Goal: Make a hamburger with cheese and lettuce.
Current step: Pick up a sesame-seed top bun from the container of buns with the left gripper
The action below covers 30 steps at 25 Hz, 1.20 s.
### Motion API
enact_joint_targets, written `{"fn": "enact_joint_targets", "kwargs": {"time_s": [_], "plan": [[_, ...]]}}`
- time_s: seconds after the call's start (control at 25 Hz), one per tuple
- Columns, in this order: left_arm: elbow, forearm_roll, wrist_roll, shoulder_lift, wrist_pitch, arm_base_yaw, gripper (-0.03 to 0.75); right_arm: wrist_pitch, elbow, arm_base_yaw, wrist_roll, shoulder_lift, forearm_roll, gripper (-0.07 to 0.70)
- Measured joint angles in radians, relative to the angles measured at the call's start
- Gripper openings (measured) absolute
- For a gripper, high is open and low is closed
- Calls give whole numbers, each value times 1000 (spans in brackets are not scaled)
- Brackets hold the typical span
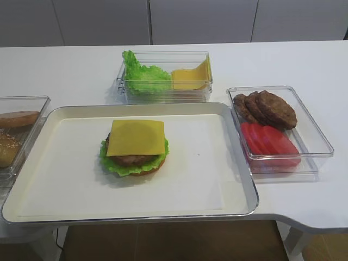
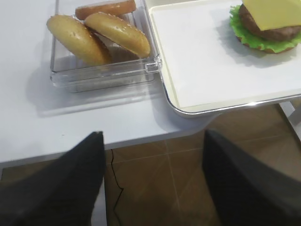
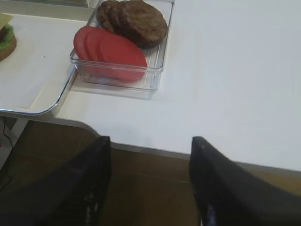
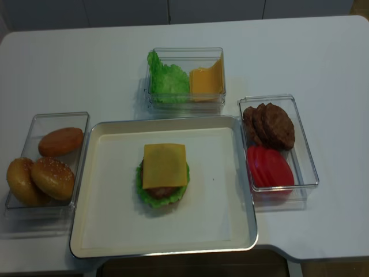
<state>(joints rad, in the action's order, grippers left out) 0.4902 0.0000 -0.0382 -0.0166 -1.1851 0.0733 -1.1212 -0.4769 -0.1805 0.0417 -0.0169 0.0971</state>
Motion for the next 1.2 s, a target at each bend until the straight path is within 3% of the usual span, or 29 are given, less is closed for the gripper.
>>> {"fn": "enact_joint_targets", "kwargs": {"time_s": [0.88,1.2], "plan": [[0,0,17,0,0,0,484,0,0,0,0,0,0,426],[86,38,30,72,-68,0,468,0,0,0,0,0,0,426]]}}
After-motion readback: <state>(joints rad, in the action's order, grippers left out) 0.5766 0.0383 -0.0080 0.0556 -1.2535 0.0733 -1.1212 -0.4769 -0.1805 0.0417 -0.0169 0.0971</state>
